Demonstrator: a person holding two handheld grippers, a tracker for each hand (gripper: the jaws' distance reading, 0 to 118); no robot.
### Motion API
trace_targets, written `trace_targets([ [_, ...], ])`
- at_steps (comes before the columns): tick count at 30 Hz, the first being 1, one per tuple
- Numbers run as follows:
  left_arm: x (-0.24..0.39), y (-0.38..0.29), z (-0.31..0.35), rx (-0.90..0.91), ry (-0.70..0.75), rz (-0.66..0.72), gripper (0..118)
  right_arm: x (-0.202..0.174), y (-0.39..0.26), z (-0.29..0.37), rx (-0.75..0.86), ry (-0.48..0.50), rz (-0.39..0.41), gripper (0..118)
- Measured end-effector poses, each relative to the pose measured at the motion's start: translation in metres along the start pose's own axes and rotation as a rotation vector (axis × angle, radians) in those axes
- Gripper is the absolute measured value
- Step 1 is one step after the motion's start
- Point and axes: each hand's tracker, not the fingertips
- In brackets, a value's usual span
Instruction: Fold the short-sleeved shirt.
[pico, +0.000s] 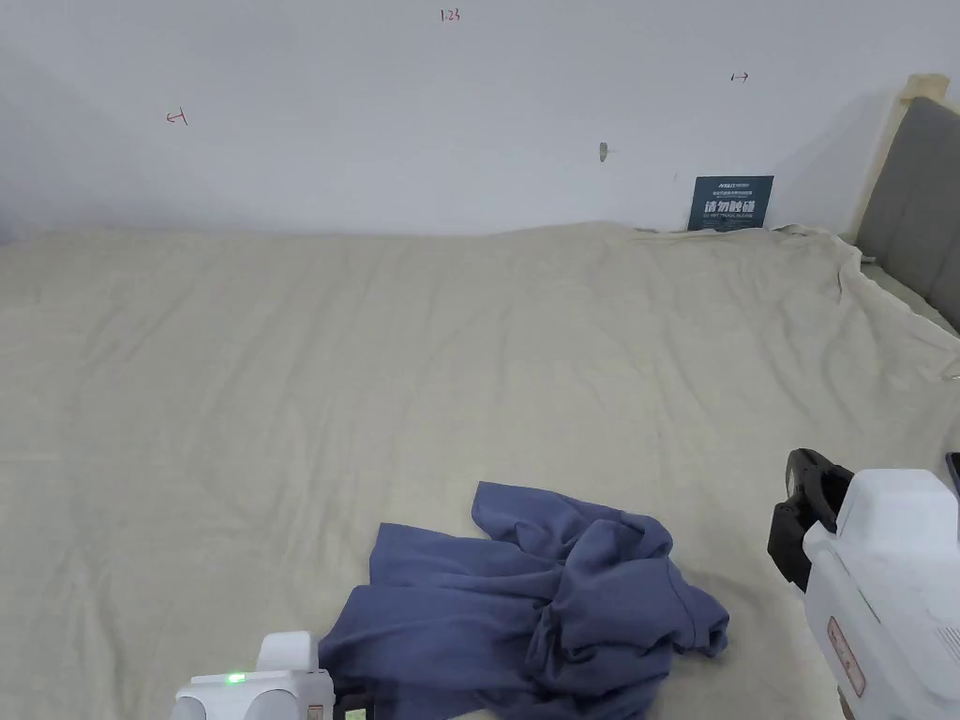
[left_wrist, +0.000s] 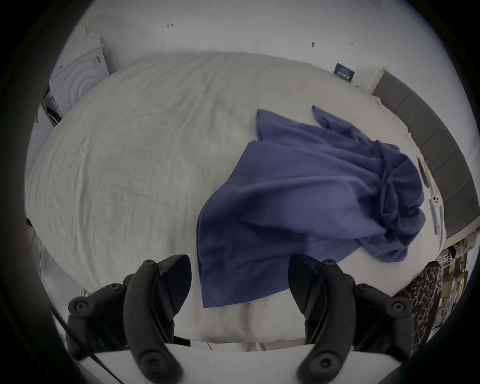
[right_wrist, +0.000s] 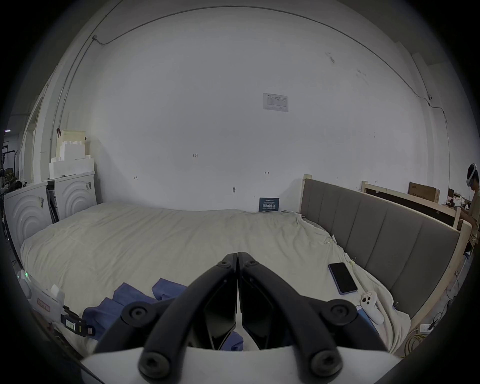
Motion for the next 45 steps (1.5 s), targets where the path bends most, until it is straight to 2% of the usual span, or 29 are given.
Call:
trace_targets([
  [2,0.002,-0.002,-0.006,-0.009,0.016,-0.008,80,-0.001,0.000,0.001,-0.005,-0.001,0.001,0],
  [5,0.006,-0.005,-0.007,-0.015,0.033,-0.023,62,-0.001,0.001,0.001,-0.011,-0.006,0.000,0],
  [7,0.010,-0.002,-0.003,-0.004,0.033,-0.049,35,0.000,0.000,0.001,-0.016,-0.009,-0.001,0],
  [8,0.010,-0.002,-0.002,0.003,0.036,-0.065,9,0.000,0.000,0.000,-0.019,-0.010,-0.002,0],
  [9,0.010,-0.001,0.000,0.016,0.022,-0.076,3,0.001,-0.001,-0.001,-0.024,-0.011,-0.002,0],
  [13,0.007,0.004,0.011,0.052,-0.027,-0.060,0,0.004,-0.005,-0.012,-0.075,-0.006,-0.026,0],
  [16,0.005,0.010,0.028,0.103,-0.066,-0.043,0,0.008,-0.016,-0.034,-0.195,0.024,-0.064,2],
  [18,0.004,0.015,0.040,0.129,-0.090,-0.037,0,0.019,-0.034,-0.057,-0.268,0.031,-0.069,22],
  [20,0.004,0.020,0.048,0.164,-0.115,-0.029,0,0.028,-0.055,-0.081,-0.341,0.050,-0.061,58],
  [21,0.004,0.023,0.052,0.171,-0.119,-0.028,0,0.029,-0.062,-0.090,-0.382,0.058,-0.059,69],
  [23,0.004,0.028,0.057,0.184,-0.129,-0.030,0,0.031,-0.080,-0.109,-0.438,0.056,-0.062,71],
  [26,0.006,0.034,0.062,0.204,-0.141,-0.026,0,0.029,-0.101,-0.132,-0.544,0.073,-0.044,91],
  [28,0.007,0.037,0.063,0.211,-0.150,-0.025,0,0.027,-0.116,-0.145,-0.600,0.080,-0.059,97],
  [34,0.008,0.040,0.058,0.208,-0.157,-0.028,0,0.025,-0.155,-0.174,-0.719,0.143,-0.102,93],
  [37,0.007,0.040,0.055,0.202,-0.161,-0.023,0,0.022,-0.167,-0.182,-0.775,0.181,-0.143,66],
  [39,0.006,0.039,0.055,0.201,-0.164,-0.020,0,0.015,-0.168,-0.178,-0.803,0.207,-0.195,36],
  [40,0.005,0.039,0.055,0.202,-0.165,-0.019,0,0.014,-0.169,-0.177,-0.799,0.207,-0.204,20],
  [41,0.005,0.039,0.055,0.203,-0.166,-0.017,0,0.013,-0.168,-0.175,-0.789,0.196,-0.190,9],
  [42,0.004,0.038,0.056,0.205,-0.167,-0.015,0,0.014,-0.166,-0.172,-0.753,0.174,-0.174,9],
  [45,0.000,0.038,0.058,0.213,-0.171,-0.008,0,0.015,-0.155,-0.165,-0.727,0.187,-0.154,9],
])
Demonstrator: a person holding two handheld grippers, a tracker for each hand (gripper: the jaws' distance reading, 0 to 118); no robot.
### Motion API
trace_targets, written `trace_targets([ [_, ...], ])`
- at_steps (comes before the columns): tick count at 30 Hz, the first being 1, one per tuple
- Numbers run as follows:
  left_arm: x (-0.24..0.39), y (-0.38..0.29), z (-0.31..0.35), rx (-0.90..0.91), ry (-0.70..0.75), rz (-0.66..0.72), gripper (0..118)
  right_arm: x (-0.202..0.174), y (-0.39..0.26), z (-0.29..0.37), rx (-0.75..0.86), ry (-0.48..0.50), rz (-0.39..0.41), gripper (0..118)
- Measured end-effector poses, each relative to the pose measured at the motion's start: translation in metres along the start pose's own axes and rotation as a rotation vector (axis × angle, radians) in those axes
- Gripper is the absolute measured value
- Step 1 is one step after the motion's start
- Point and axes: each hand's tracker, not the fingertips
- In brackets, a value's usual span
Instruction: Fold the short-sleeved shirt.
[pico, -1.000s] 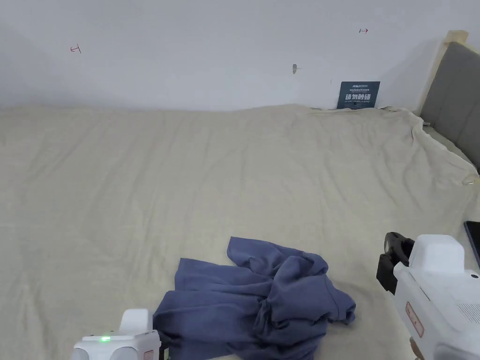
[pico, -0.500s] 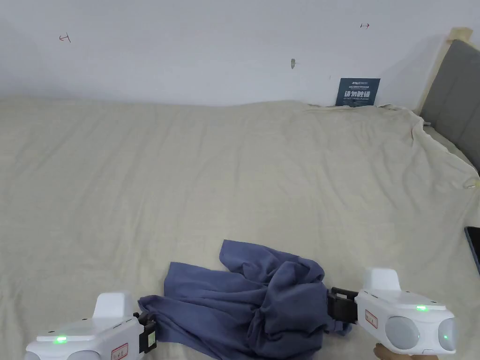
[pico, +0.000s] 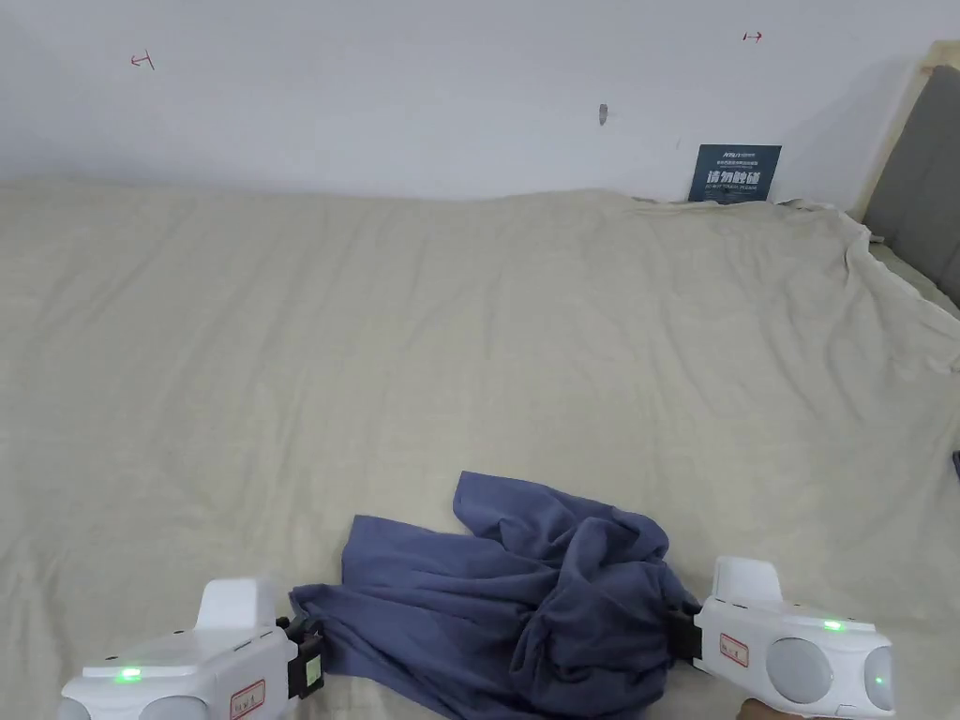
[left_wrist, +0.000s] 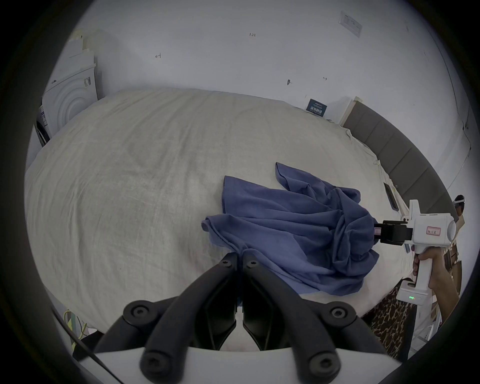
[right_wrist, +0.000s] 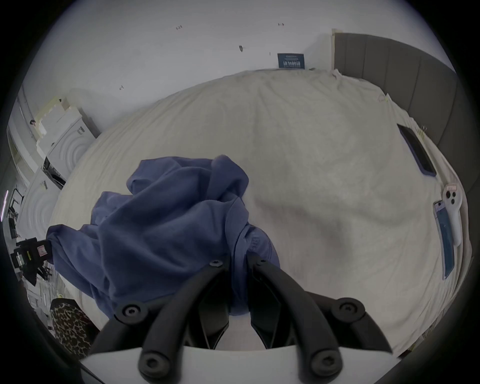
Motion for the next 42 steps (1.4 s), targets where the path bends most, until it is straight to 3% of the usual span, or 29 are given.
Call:
trace_targets([
  [8,-0.012,0.020,0.024,0.096,-0.034,0.064,0,-0.013,0.027,0.083,0.191,0.003,0.033,9],
  [19,-0.031,0.128,0.070,0.315,0.012,0.043,0,0.003,0.107,0.174,0.447,0.017,0.045,9],
  [42,0.001,0.359,0.105,0.613,0.234,-0.174,0,-0.019,0.299,0.196,0.685,-0.093,0.095,9],
])
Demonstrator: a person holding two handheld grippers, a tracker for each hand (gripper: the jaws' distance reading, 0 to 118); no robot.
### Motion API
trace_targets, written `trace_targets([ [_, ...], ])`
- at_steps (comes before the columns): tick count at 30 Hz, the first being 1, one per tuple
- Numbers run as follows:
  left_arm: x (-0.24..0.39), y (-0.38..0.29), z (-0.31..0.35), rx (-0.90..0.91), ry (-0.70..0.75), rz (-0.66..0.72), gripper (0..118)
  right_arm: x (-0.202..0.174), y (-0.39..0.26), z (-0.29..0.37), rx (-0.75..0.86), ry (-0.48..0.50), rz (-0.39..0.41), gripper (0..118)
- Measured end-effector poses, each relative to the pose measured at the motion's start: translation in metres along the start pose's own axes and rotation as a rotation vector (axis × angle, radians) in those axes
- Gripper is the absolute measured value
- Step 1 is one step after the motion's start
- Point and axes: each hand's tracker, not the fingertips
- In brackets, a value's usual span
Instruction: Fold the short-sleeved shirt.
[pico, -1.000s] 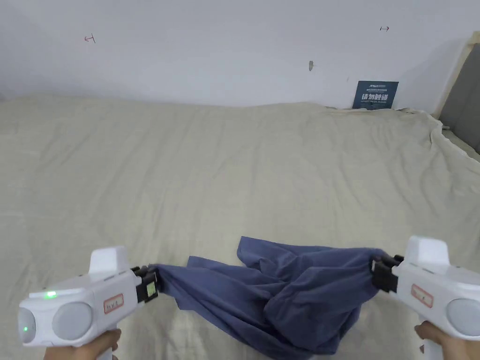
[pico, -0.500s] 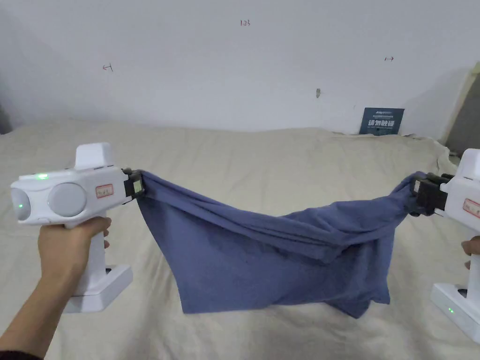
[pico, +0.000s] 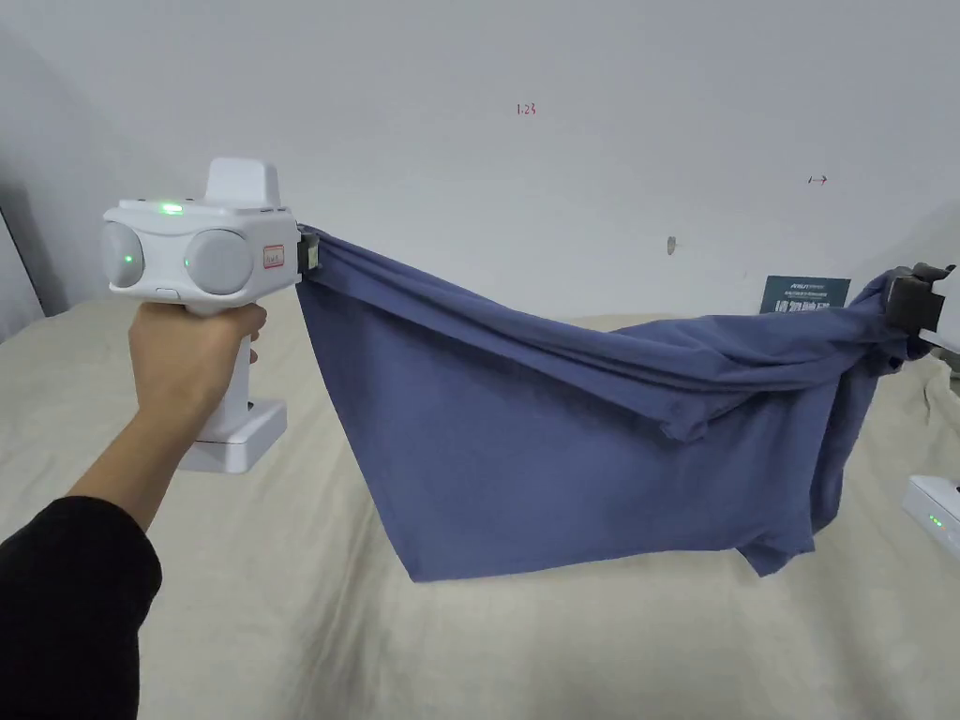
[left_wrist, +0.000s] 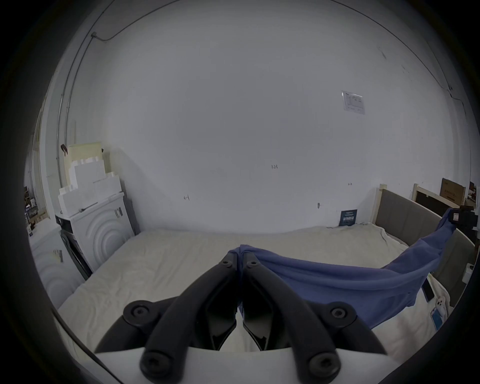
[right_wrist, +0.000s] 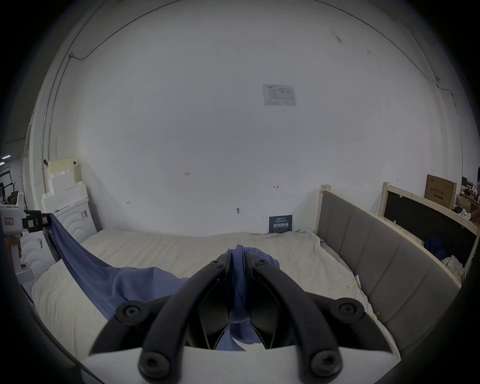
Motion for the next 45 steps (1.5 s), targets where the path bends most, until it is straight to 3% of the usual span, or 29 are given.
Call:
trace_targets([
  [8,-0.008,-0.016,-0.039,0.021,0.040,-0.039,0,-0.005,-0.026,-0.047,-0.016,-0.003,0.006,9],
  [17,-0.019,-0.133,-0.050,-0.122,0.019,0.051,0,-0.008,-0.135,-0.063,-0.182,0.010,-0.019,9],
  [31,-0.046,-0.326,0.067,-0.383,0.022,0.153,0,0.012,-0.297,0.065,-0.398,0.002,-0.143,9],
  [45,-0.067,-0.404,0.162,-0.568,0.074,0.204,0,0.005,-0.365,0.160,-0.504,-0.030,-0.146,9],
])
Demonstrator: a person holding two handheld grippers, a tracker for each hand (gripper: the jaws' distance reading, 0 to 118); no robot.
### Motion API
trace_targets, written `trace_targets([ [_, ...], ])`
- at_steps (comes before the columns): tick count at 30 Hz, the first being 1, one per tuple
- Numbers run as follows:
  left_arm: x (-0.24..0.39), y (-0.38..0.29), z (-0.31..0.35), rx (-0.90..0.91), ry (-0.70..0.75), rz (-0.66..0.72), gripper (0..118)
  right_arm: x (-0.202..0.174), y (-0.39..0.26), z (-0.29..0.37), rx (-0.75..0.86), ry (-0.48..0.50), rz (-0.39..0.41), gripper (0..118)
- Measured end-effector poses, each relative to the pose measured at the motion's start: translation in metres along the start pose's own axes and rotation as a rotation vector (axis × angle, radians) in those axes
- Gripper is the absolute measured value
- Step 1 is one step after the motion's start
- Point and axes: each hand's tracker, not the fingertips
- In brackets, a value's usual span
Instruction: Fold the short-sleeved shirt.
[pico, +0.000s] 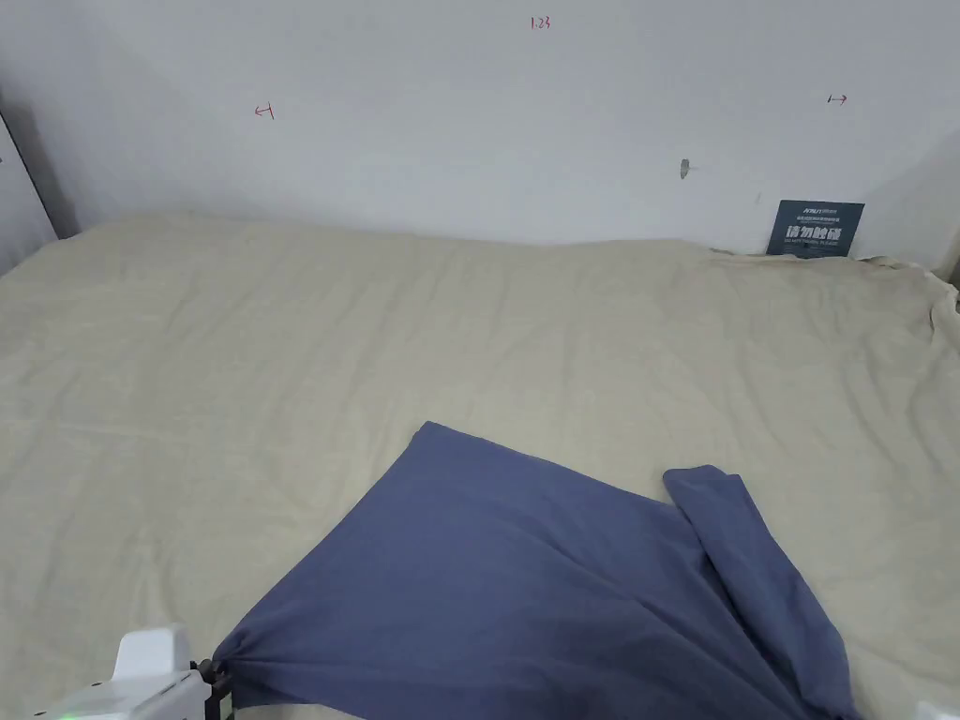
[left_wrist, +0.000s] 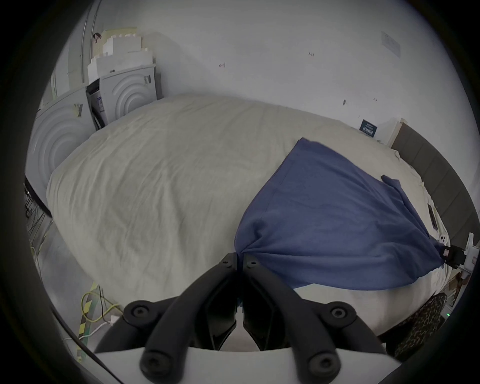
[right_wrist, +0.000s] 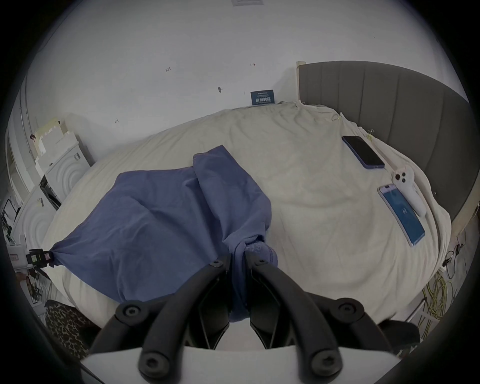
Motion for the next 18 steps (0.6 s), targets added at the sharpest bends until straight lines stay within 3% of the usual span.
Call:
trace_targets([
  [15,0.001,-0.025,-0.034,-0.196,0.075,-0.009,1,-0.008,-0.031,-0.017,-0.144,-0.075,0.005,9],
  [16,0.003,-0.023,-0.033,-0.202,0.080,-0.003,3,-0.010,-0.029,-0.015,-0.145,-0.078,0.008,10],
  [18,0.006,-0.019,-0.028,-0.212,0.079,-0.006,20,-0.015,-0.024,-0.007,-0.150,-0.079,0.010,21],
])
